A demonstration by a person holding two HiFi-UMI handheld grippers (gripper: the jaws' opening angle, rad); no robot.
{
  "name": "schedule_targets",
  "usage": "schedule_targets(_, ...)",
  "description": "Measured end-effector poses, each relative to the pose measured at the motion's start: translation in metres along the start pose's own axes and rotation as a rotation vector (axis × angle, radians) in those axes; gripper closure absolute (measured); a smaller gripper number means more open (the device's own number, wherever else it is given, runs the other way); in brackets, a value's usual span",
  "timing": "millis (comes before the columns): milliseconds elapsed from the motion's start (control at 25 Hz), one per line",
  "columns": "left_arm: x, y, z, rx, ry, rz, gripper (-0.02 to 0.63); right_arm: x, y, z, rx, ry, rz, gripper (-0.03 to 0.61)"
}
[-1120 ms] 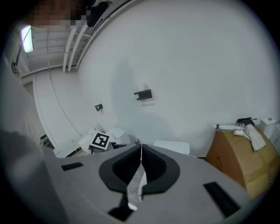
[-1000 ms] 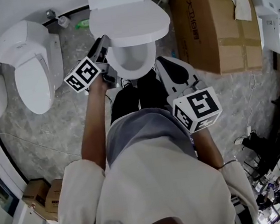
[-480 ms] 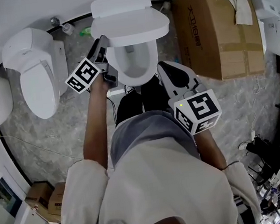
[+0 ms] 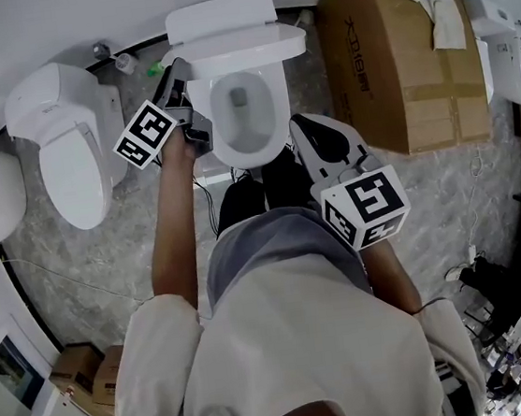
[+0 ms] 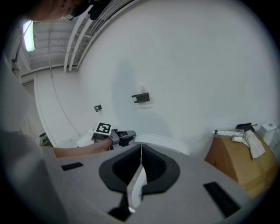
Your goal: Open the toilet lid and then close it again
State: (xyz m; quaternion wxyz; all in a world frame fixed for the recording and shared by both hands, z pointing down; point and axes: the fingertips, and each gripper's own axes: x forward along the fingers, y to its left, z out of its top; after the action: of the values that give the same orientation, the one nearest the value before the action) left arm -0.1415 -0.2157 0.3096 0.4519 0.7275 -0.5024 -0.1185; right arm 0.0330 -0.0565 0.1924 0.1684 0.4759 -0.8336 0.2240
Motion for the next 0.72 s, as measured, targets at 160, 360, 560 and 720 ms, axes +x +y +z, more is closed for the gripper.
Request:
schedule_targets(160, 0.01, -0.003, 0.012, 0.004, -0.026, 0.0, 0.466, 0.001, -0.006, 0.004, 0.003, -0.007, -0.001, 0.566)
schedule_targets(360, 0.024, -0.007, 0.026, 0.008, -0.053, 0.0, 0.468, 0.002, -0.012, 0.007, 0.015, -0.008, -0.007, 0.566)
schedule_targets(560, 0.037, -0.01, 0.04, 0.013, -0.076, 0.009, 0.468, 0.005, -0.02, 0.015, 0.025, -0.017, 0.004, 0.566)
schedule_targets(720, 0.049, -0.011, 0.052, 0.017, -0.082, 0.01, 0.468, 0.011, -0.026, 0.02, 0.026, -0.012, 0.0, 0.567)
